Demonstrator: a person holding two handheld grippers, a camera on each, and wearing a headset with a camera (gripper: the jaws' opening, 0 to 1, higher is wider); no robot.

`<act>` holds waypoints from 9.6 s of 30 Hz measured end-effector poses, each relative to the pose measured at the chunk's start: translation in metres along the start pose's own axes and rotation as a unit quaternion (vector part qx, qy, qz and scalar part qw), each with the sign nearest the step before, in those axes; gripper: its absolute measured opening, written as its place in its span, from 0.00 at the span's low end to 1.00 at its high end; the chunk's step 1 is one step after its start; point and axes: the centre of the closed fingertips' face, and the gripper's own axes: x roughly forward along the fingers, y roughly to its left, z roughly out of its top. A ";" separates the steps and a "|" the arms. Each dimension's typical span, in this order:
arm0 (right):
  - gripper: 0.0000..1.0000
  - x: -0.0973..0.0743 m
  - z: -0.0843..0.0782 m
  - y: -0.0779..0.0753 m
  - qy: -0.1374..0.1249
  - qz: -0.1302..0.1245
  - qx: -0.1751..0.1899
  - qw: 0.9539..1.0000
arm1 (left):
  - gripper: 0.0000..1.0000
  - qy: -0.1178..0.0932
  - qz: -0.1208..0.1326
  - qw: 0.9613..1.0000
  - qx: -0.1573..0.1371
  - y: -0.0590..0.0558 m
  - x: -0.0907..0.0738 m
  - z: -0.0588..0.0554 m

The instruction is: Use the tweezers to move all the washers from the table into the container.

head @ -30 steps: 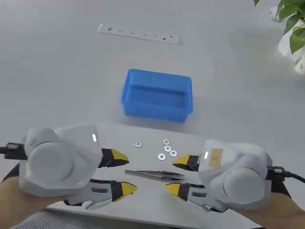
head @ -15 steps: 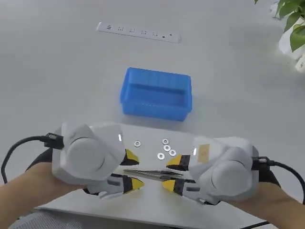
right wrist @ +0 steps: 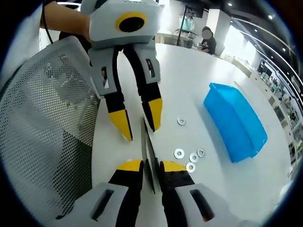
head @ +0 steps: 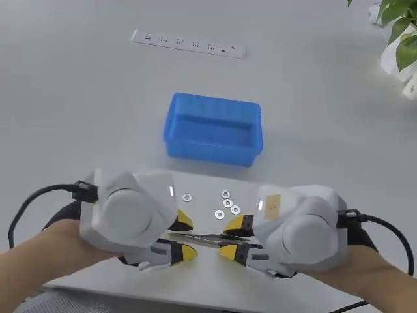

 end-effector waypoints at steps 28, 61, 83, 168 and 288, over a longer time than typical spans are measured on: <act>0.10 0.005 0.003 -0.001 0.017 0.026 -0.028 0.999 | 0.08 0.013 -0.040 0.999 0.022 0.001 0.004 0.000; 0.06 -0.002 0.021 0.000 -0.041 0.011 -0.043 0.998 | 0.09 -0.021 -0.051 0.997 0.054 0.009 -0.022 0.012; 0.06 -0.005 0.021 -0.003 -0.053 0.006 -0.037 0.998 | 0.05 -0.023 -0.055 0.994 0.087 0.012 -0.036 0.016; 0.07 -0.037 0.054 -0.015 -0.212 0.028 0.094 0.972 | 0.04 -0.289 -0.061 0.955 0.035 0.001 -0.070 0.118; 0.10 -0.013 0.007 -0.053 -0.113 0.005 0.031 0.993 | 0.04 -0.298 -0.082 0.951 0.018 0.030 -0.029 0.124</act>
